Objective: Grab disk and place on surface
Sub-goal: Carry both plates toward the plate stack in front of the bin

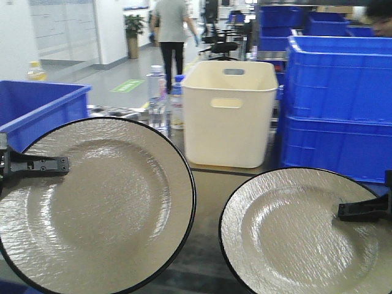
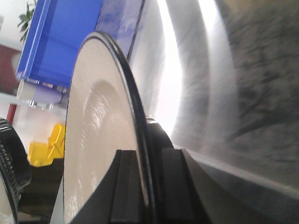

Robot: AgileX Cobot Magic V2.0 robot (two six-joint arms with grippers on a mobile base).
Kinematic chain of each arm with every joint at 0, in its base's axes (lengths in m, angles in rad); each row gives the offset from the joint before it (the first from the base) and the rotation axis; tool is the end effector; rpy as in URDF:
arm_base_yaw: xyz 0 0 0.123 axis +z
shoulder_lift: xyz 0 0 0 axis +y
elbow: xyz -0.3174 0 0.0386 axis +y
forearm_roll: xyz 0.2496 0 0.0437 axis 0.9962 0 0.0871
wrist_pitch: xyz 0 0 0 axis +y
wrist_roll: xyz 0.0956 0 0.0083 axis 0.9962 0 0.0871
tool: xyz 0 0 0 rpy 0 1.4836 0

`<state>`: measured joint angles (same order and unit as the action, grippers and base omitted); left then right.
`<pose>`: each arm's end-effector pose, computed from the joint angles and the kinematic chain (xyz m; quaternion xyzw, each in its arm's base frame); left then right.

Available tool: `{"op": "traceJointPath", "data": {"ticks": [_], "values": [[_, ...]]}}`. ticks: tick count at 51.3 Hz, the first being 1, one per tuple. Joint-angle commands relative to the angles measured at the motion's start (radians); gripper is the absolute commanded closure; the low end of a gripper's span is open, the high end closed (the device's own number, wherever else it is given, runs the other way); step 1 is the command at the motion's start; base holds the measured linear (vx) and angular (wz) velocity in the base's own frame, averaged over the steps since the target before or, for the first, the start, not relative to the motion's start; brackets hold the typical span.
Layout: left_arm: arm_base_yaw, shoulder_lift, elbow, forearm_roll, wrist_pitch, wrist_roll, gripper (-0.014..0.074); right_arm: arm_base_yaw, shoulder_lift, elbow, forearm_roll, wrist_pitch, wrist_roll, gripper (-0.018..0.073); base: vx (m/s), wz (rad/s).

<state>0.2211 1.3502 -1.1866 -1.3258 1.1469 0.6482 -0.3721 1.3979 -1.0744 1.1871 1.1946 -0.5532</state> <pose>0.2716 -0.0260 0.4195 0.0157 0.7910 -0.4834 0.3747 0.2726 -0.0175 0.3637 0.0931 0.8388 0.4514 0.2899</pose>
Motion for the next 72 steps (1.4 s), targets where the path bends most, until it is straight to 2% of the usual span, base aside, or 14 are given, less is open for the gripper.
{"op": "traceJointPath", "data": {"ticks": [1,19,72], "values": [[-0.002,-0.04,-0.029,-0.146,0.004,-0.016,0.0601,-0.003,-0.035,-0.032,0.126,0.065,0.006,0.0568,0.21,-0.46],[-0.002,-0.04,-0.029,-0.146,0.003,-0.016,0.0601,-0.003,-0.035,-0.032,0.126,0.065,0.006,0.0568,0.19,-0.25],[-0.002,-0.04,-0.029,-0.146,0.003,-0.016,0.0601,-0.003,-0.035,-0.032,0.126,0.065,0.006,0.0568,0.09,-0.03]]}}
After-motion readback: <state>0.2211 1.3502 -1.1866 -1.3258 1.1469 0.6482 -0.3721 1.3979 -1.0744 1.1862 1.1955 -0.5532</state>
